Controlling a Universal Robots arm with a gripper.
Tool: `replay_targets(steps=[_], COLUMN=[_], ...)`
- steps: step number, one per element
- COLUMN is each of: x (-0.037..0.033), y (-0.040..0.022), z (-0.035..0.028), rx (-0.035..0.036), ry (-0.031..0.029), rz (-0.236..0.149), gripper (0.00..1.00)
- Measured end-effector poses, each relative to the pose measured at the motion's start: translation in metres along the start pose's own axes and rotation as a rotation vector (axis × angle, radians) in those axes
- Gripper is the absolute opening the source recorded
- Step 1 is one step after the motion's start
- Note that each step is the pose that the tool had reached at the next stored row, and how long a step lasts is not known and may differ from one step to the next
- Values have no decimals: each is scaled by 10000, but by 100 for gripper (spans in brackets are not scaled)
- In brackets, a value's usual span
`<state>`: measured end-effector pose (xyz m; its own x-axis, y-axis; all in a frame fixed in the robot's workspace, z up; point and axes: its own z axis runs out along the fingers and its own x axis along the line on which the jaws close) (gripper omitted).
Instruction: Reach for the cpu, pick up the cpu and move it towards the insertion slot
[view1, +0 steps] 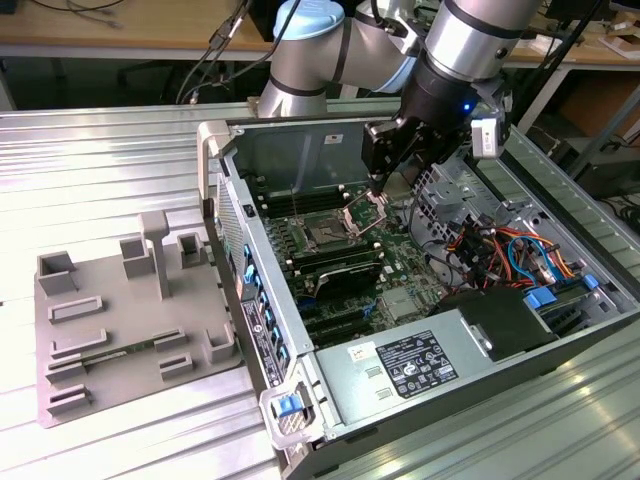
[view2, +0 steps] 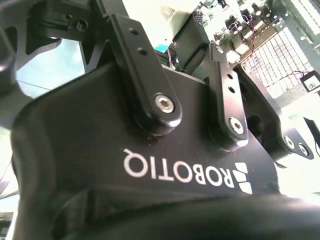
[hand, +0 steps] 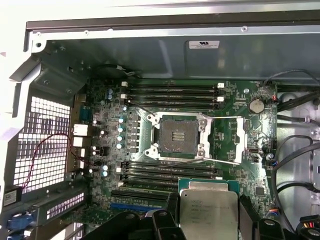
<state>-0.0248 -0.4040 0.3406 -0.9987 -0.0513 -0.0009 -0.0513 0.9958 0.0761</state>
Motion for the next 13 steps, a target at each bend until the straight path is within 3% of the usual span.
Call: replay_targets(steps=[13], x=[-31], y=[-4], z=[55], rx=[-1], ry=[-1], rz=[2], gripper=[55])
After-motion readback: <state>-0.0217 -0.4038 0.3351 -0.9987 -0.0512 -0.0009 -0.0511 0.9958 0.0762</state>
